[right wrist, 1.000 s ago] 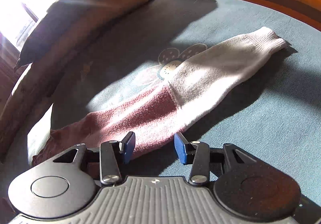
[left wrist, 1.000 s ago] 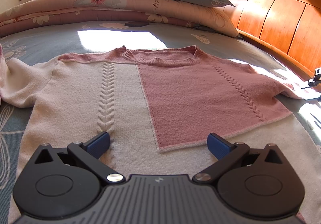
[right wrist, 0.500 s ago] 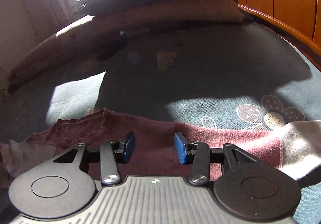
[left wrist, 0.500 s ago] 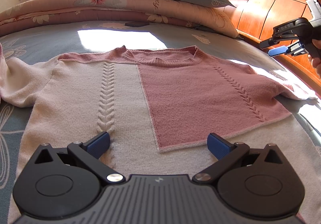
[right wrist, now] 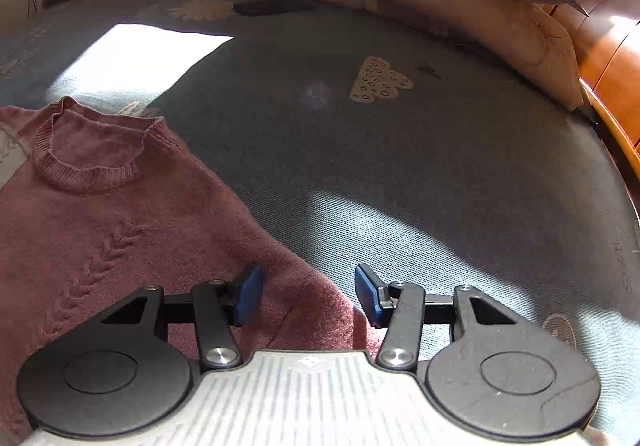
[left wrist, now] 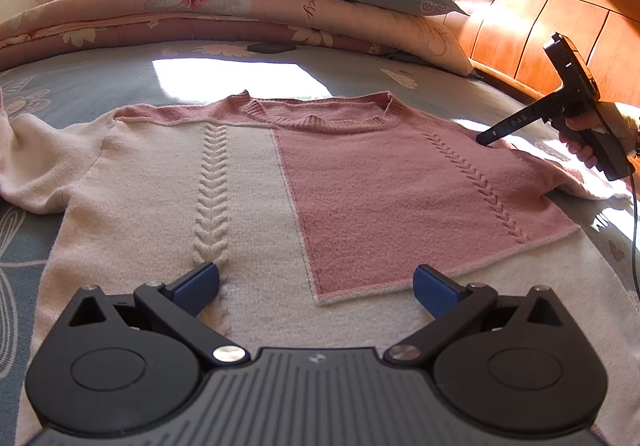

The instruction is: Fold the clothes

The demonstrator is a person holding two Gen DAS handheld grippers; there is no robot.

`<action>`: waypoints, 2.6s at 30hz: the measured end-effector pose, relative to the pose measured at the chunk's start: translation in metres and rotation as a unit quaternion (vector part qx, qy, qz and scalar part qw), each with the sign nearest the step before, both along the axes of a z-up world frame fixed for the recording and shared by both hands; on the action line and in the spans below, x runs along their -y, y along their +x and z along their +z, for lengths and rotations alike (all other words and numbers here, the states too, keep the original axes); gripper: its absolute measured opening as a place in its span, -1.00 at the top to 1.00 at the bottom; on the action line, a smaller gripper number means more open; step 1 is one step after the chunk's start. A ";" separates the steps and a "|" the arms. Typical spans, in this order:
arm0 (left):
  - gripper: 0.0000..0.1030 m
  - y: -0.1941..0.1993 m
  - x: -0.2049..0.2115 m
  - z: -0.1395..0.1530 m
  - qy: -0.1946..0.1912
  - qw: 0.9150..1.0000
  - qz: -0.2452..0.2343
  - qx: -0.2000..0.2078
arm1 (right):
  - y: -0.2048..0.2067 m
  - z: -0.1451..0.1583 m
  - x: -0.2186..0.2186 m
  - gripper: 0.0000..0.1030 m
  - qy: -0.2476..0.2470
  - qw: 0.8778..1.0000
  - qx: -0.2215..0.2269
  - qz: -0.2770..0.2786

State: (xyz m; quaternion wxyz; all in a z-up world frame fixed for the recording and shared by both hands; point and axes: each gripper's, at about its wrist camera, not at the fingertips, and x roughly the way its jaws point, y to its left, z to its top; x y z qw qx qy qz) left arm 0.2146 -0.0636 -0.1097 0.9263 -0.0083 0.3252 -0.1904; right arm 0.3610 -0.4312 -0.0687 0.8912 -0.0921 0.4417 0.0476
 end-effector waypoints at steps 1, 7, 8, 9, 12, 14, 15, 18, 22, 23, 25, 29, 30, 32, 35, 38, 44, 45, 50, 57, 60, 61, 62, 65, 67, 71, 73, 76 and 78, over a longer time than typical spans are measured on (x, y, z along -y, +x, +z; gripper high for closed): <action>-0.99 0.000 0.000 0.000 0.001 1.000 0.000 0.001 | 0.000 -0.004 0.002 -0.16 0.003 1.000 -0.004 0.007; -0.99 0.000 0.000 0.000 0.001 1.000 0.000 0.001 | -0.001 -0.006 -0.001 0.68 0.019 1.000 0.009 0.015; -0.99 0.000 0.000 0.000 0.001 1.000 0.000 0.001 | 0.000 -0.005 -0.003 0.70 0.009 1.000 0.020 0.010; -0.99 0.000 0.000 0.000 0.001 1.000 0.000 0.001 | 0.003 -0.004 -0.003 0.70 0.006 0.999 0.032 -0.001; -0.99 0.000 0.000 0.000 0.002 1.000 0.000 0.002 | 0.012 -0.006 -0.002 0.70 0.009 0.999 0.046 -0.026; -0.99 -0.001 0.000 0.000 0.000 1.000 0.000 0.001 | 0.013 -0.015 -0.005 0.66 -0.007 0.998 0.050 -0.023; -0.99 -0.001 0.000 0.000 0.000 1.000 0.000 0.001 | 0.011 -0.015 -0.003 0.63 0.001 0.998 0.053 -0.035; -0.99 -0.001 -0.001 0.000 -0.002 1.000 -0.001 0.001 | 0.005 -0.007 0.005 0.28 0.020 0.995 0.061 -0.070; -0.99 -0.001 0.000 0.000 0.000 1.000 -0.001 0.001 | -0.019 0.021 0.003 0.24 0.030 0.992 0.075 -0.094; -0.99 -0.001 0.000 0.000 0.000 1.000 -0.001 0.001 | -0.025 0.028 0.004 0.24 0.045 0.991 0.073 -0.104; -0.99 -0.001 0.000 0.000 0.000 1.000 -0.001 0.001 | -0.042 0.040 0.004 0.25 0.093 0.988 0.064 -0.106; -0.99 -0.001 0.000 0.000 0.001 1.000 0.000 0.001 | -0.063 0.032 -0.002 0.25 0.154 0.978 -0.010 -0.137; -0.99 -0.001 0.000 0.000 0.001 1.000 0.000 0.001 | -0.068 0.027 -0.004 0.24 0.160 0.976 -0.025 -0.148; -0.99 -0.001 0.001 0.000 0.002 1.000 -0.001 0.001 | -0.071 0.013 -0.007 0.24 0.161 0.971 -0.051 -0.169; -0.99 -0.001 0.001 0.000 0.002 1.000 0.000 0.001 | -0.068 -0.003 -0.013 0.24 0.116 0.977 -0.022 -0.177; -0.99 -0.001 0.002 0.000 0.004 1.000 0.000 0.001 | -0.055 -0.010 -0.015 0.20 0.085 0.980 0.016 -0.180; -0.99 -0.001 0.001 0.000 0.001 1.000 0.000 0.001 | -0.040 -0.015 -0.009 0.01 0.081 0.978 0.041 -0.186; -0.99 -0.001 0.001 0.000 0.001 1.000 0.000 0.001 | -0.043 -0.013 -0.008 0.01 0.086 0.977 0.040 -0.193; -0.99 -0.001 0.001 0.000 0.001 1.000 0.000 0.001 | -0.057 0.010 -0.010 0.00 0.118 0.971 0.071 -0.197; -0.99 -0.001 0.001 0.000 0.002 1.000 0.000 0.001 | -0.022 -0.014 -0.020 0.01 0.121 0.971 0.038 -0.201; -0.99 -0.001 0.000 0.001 0.000 1.000 0.000 0.000 | -0.006 -0.024 -0.018 0.00 0.075 0.975 0.067 -0.199; -0.99 -0.001 0.000 0.001 -0.001 1.000 0.000 0.000 | -0.002 -0.024 -0.015 0.00 0.080 0.973 0.070 -0.206; -0.99 -0.001 0.000 0.001 -0.002 1.000 0.000 0.000 | 0.002 -0.022 -0.013 0.00 0.085 0.970 0.072 -0.214; -0.99 -0.001 0.000 0.000 -0.001 1.000 0.000 0.000 | -0.001 -0.009 -0.016 0.00 0.095 0.967 0.074 -0.224; -0.99 -0.001 0.000 0.001 -0.001 1.000 0.000 0.000 | -0.010 0.002 -0.028 -0.05 0.100 0.970 0.075 -0.206; -0.99 -0.002 0.000 0.000 0.000 1.000 0.000 0.000 | -0.017 -0.003 -0.050 -0.17 0.126 0.974 0.014 -0.188; -0.99 -0.002 0.000 0.001 -0.001 1.000 0.000 0.000 | -0.014 -0.013 -0.057 -0.21 0.114 0.975 0.002 -0.188; -0.99 -0.002 -0.001 0.000 -0.002 1.000 0.000 0.000 | -0.002 -0.021 -0.058 -0.42 0.108 0.975 0.026 -0.191; -0.99 -0.002 -0.001 0.000 -0.003 1.000 -0.001 0.000 | 0.013 -0.023 -0.058 -0.47 0.100 0.976 0.038 -0.190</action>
